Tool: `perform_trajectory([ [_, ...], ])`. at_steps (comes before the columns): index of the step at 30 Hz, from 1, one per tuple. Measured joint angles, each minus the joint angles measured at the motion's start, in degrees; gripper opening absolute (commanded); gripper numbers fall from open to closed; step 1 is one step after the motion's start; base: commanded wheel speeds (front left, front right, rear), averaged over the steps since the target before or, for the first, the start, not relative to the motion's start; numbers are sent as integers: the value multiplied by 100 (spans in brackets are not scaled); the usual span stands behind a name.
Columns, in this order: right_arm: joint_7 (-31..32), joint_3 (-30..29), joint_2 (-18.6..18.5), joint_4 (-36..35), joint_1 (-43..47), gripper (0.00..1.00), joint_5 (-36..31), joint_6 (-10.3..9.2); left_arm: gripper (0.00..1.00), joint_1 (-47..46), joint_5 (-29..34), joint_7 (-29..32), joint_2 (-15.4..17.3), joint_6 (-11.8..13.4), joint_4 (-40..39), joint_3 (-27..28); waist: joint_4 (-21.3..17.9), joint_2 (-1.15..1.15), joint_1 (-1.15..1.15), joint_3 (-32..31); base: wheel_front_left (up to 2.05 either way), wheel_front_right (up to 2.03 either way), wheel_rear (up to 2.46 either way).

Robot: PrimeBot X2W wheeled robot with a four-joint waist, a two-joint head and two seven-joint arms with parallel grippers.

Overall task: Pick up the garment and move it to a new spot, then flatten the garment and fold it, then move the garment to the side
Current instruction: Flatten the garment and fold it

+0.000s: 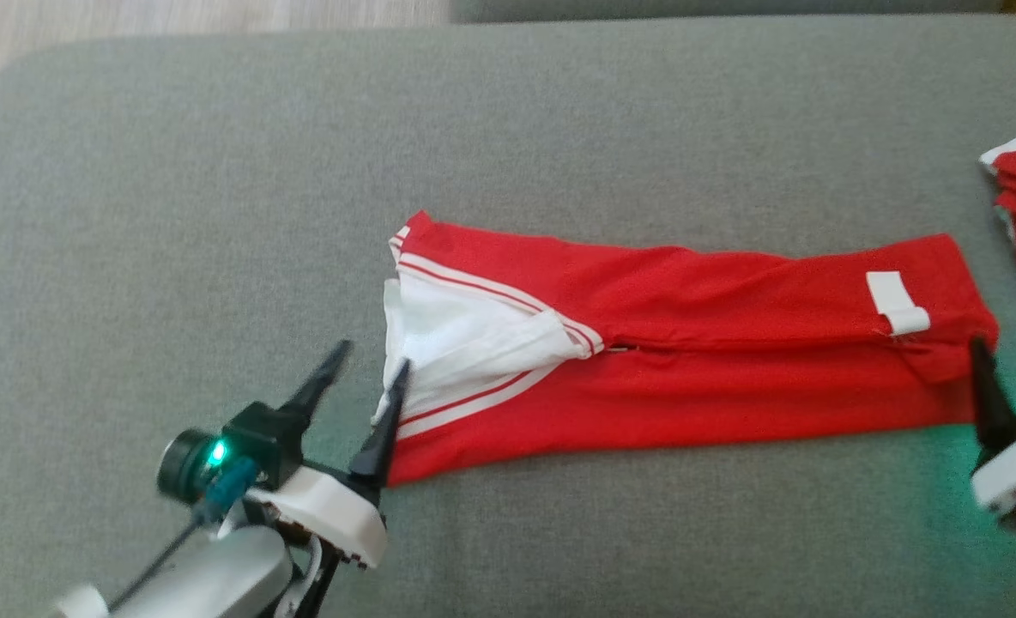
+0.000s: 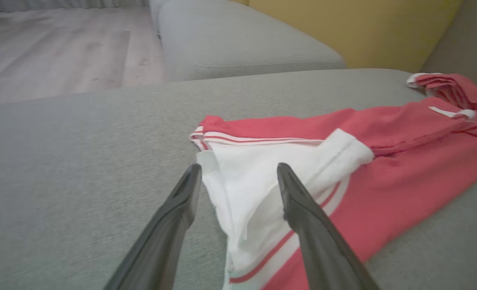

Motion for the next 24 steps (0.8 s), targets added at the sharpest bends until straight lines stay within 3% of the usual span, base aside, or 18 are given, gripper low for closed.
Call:
perform_trajectory([
  [1, 0, 0, 0, 0, 0, 100, 0, 0, 100, 0, 0, 0, 0, 0, 0, 0, 0, 0, 0, 0, 0, 0, 0],
  [2, -93, -8, 118, -3, 165, 100, -94, 0, 100, 265, 220, 0, -170, 369, 63, 377, -27, 0, 0, -101, 0, 0, 0],
  [4, -165, -8, 258, 3, 296, 100, -204, 0, 100, 574, 405, 0, -361, 621, 65, 736, -55, 0, 0, -213, 0, 0, 0],
  [9, -292, -3, 513, 54, 540, 100, -432, 0, 100, 1441, 1084, 0, -880, 982, -46, 1478, -103, 0, -1, -506, 0, 0, 0],
  [17, -347, -460, 831, 353, 531, 100, -477, 0, 100, 2157, 2326, 0, -1474, 1039, -252, 1985, 159, 0, 0, -677, 0, 0, 0],
  [24, -121, -1477, 875, 1006, -464, 100, -1021, 0, 100, 2388, 2997, 0, -1780, 834, -307, 2180, 539, 0, 0, -595, 0, 0, 0],
])
